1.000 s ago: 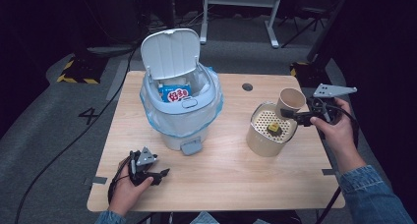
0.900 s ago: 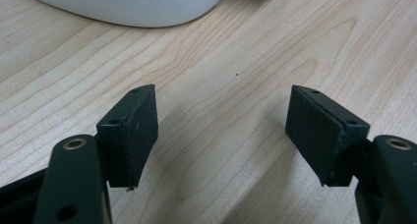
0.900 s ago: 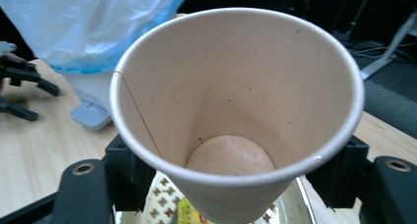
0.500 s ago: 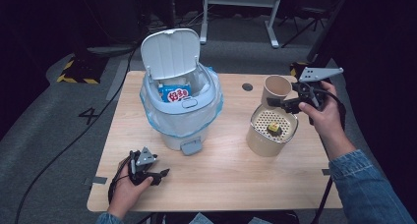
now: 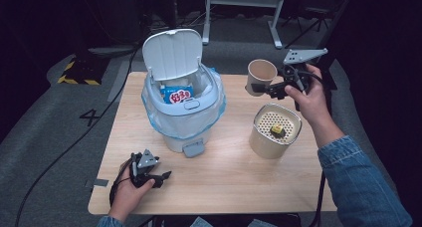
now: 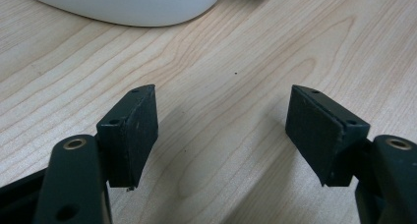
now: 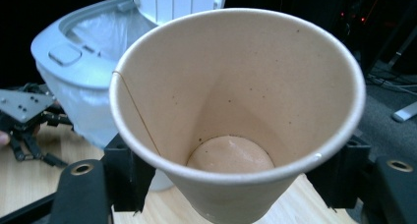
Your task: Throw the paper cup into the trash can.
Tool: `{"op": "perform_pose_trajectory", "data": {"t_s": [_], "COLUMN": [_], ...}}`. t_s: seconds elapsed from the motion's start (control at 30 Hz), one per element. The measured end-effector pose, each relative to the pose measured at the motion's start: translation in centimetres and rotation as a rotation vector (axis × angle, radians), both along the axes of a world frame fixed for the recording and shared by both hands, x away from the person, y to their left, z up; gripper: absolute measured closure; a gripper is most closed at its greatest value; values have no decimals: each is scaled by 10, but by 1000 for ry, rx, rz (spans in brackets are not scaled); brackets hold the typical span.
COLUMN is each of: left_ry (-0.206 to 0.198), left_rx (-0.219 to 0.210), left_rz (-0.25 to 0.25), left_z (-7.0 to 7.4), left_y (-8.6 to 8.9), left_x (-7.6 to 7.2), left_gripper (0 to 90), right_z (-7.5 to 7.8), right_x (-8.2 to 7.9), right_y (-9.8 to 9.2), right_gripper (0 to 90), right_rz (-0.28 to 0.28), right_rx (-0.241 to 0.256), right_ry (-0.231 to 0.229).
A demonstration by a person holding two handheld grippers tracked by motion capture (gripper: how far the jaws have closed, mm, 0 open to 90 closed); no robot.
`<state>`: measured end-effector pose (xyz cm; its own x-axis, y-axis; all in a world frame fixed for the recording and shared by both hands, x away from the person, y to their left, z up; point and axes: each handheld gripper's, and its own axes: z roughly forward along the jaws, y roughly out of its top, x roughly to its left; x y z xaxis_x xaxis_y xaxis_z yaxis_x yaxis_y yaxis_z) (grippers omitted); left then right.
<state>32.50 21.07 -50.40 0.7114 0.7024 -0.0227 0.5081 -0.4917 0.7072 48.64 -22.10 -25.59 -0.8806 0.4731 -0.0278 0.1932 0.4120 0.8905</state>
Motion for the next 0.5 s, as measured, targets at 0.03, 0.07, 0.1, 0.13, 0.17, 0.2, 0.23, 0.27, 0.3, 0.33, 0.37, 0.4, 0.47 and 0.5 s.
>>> {"op": "perform_pose_trajectory", "data": {"t_s": [0.03,0.07,0.1,0.13,0.17,0.2,0.23,0.27,0.3,0.33,0.37,0.4,0.47,0.5], "left_ry": [0,-3,-1,2,2,2,2,1,2,2,2,2,2,2], "left_rx": [0,4,2,-2,-3,-3,-3,-1,-2,-1,-3,-3,-1,-2], "left_rz": [0,-2,-1,2,2,2,2,1,2,2,2,2,0,0], "left_z": [0,0,0,0,0,0,0,0,0,0,0,0,0,0], "left_y": [0,0,0,0,0,0,-1,0,-1,-1,-1,-1,-1,-1], "left_x": [0,0,0,0,0,0,0,0,0,0,0,0,1,1], "left_gripper": [287,287,287,287,286,286,285,285,285,285,285,284,280,278], "right_z": [2,3,5,6,8,9,11,11,12,14,15,16,17,17], "right_x": [1,2,4,5,6,7,7,8,8,9,10,11,13,14], "right_y": [4,7,12,15,20,24,29,32,37,43,47,53,63,68], "right_gripper": [295,295,294,294,294,293,293,293,292,292,292,292,292,291], "right_rz": [3,5,5,4,5,6,7,9,9,15,17,20,30,34], "right_rx": [5,8,11,13,19,26,34,36,38,38,40,48,69,79], "right_ry": [1,4,2,-2,-5,-7,-7,-8,-10,-12,-13,-17,-13,-13]}}
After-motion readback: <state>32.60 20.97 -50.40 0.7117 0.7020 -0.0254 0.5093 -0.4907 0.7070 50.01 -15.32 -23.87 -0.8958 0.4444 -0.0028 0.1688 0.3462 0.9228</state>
